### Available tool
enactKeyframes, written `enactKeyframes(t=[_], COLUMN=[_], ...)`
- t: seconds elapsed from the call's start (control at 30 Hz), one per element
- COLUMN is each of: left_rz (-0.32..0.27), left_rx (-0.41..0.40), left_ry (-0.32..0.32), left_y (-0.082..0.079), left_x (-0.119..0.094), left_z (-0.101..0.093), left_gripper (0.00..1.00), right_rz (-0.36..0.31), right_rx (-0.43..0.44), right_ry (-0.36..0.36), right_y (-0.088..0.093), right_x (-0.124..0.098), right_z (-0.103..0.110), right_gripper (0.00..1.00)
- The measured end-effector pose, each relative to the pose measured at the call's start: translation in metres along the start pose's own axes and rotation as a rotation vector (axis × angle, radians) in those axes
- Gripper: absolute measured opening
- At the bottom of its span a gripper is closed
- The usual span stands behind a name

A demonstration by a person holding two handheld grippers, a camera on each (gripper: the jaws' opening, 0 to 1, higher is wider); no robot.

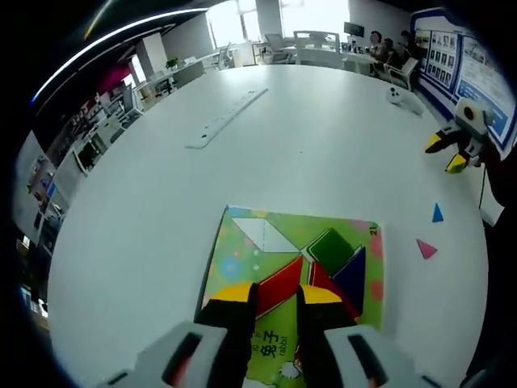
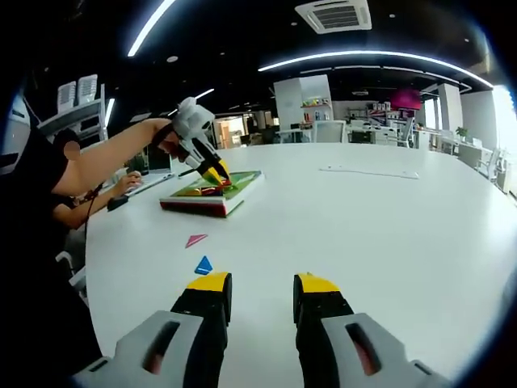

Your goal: Pick up the tangram pieces one by one and place each piece onto its matching region on the pattern sheet, fitting the shapes together until the outline on the sheet is completely filled by the tangram pieces

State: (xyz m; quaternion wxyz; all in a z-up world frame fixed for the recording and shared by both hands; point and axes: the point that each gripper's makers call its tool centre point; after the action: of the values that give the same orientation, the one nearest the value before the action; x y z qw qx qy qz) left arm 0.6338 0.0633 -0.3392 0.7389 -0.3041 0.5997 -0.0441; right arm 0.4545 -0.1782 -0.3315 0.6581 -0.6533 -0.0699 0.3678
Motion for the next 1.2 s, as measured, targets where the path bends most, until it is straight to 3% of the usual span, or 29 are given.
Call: enactKeyframes(t=[0.17,0.3,0.43,0.5,0.53,0.6,0.7,0.77,0.83,0.93,1.03,1.2], left_rz=[0.003,-0.016,-0.245,-0.36,-0.445,-0.519,-0.624,-0.659,-0.712,-0.773,-0.782,-0.67], left_rx=[0.024,0.033,-0.05,-0.095,-0.128,-0.153,-0.217,-0.355,-0.473,-0.548,-0.551,-0.495], left_ry=[-0.025,-0.068,-0.144,-0.181,-0.22,-0.274,-0.383,-0.442,-0.511,-0.523,-0.546,-0.634], left_y=[0.001,-0.003,-0.026,-0.031,-0.03,-0.022,0.006,0.041,0.067,0.089,0.102,0.132], left_x=[-0.001,-0.009,-0.044,-0.063,-0.076,-0.09,-0.114,-0.129,-0.143,-0.157,-0.168,-0.175], left_z=[0.0,0.004,-0.002,-0.011,-0.02,-0.035,-0.061,-0.073,-0.079,-0.103,-0.122,-0.141], left_gripper=[0.25,0.35,0.34,0.34,0.34,0.33,0.32,0.32,0.32,0.32,0.32,0.32], right_rz=[-0.005,-0.018,-0.02,-0.02,-0.021,-0.016,0.014,0.069,0.099,0.15,0.206,0.305], right_rx=[-0.009,-0.019,-0.026,-0.033,-0.038,-0.049,-0.088,-0.129,-0.227,-0.292,-0.395,-0.588], right_ry=[-0.011,-0.009,-0.003,-0.001,0.001,0.005,-0.038,-0.11,-0.145,-0.174,-0.204,-0.331], right_y=[-0.004,-0.01,-0.013,-0.015,-0.016,-0.018,-0.021,-0.021,-0.027,-0.032,-0.037,-0.039], right_x=[0.0,-0.003,-0.007,-0.009,-0.01,-0.012,-0.011,-0.01,-0.008,0.003,0.017,0.031], right_z=[0.003,0.002,-0.001,-0.002,-0.002,-0.003,0.006,0.021,0.032,0.044,0.053,0.081], right_gripper=[0.32,0.32,0.32,0.32,0.32,0.32,0.32,0.33,0.33,0.33,0.33,0.33])
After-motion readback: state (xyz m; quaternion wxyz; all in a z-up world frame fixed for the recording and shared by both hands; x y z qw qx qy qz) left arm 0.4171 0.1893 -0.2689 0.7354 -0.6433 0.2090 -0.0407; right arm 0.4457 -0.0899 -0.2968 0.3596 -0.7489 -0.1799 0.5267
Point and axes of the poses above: the point that each gripper's makers call its tool centre point, and the gripper's own axes: x roughly forward along the fingers, z roughly to its left, y roughly out of its underside, and after that the axes turned 1 degree about x, right-handed
